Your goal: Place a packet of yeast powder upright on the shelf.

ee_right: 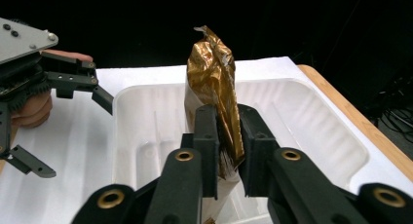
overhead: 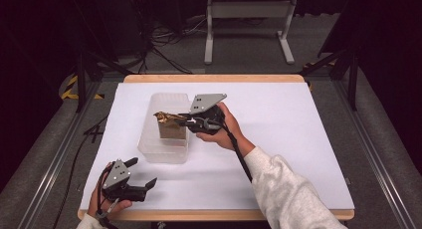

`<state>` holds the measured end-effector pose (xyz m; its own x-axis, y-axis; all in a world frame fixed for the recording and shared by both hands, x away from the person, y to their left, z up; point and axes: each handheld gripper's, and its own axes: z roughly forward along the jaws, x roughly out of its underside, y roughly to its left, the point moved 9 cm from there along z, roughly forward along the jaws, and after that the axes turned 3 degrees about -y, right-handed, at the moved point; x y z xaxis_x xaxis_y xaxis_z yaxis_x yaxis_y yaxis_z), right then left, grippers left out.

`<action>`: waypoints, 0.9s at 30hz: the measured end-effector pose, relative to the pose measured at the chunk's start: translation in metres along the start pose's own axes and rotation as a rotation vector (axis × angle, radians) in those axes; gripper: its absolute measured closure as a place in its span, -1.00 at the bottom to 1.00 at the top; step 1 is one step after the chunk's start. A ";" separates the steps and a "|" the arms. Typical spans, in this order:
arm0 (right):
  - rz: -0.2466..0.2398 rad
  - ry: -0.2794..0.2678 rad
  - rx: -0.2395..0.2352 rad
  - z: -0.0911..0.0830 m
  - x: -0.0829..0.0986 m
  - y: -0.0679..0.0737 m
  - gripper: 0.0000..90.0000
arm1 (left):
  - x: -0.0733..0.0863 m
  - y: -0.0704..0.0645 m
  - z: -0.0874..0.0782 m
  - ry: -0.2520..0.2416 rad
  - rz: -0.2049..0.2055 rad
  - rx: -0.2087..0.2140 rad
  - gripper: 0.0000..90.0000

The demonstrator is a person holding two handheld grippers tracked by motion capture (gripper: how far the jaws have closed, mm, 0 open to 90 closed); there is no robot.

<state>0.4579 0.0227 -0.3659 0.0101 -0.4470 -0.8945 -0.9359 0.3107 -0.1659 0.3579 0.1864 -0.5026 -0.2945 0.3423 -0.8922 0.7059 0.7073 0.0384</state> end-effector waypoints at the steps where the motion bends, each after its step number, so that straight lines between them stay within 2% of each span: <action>1: -0.001 0.001 0.002 -0.001 0.000 0.000 0.74 | 0.000 0.000 0.000 -0.001 0.000 0.000 -0.86; 12: 0.009 0.027 0.040 -0.010 0.001 -0.005 0.61 | 0.000 0.000 0.000 0.004 -0.001 0.002 -0.86; 19: 0.023 0.023 0.052 -0.026 0.000 -0.010 0.61 | 0.001 0.000 0.001 0.009 -0.004 0.001 -0.86; 27: 0.013 0.038 0.098 -0.045 0.003 -0.016 0.59 | 0.001 0.000 0.001 0.016 0.003 -0.006 -0.86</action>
<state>0.4575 -0.0215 -0.3474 -0.0173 -0.4732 -0.8808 -0.8969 0.3967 -0.1955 0.3588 0.1860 -0.5038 -0.3023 0.3544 -0.8849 0.7030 0.7098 0.0441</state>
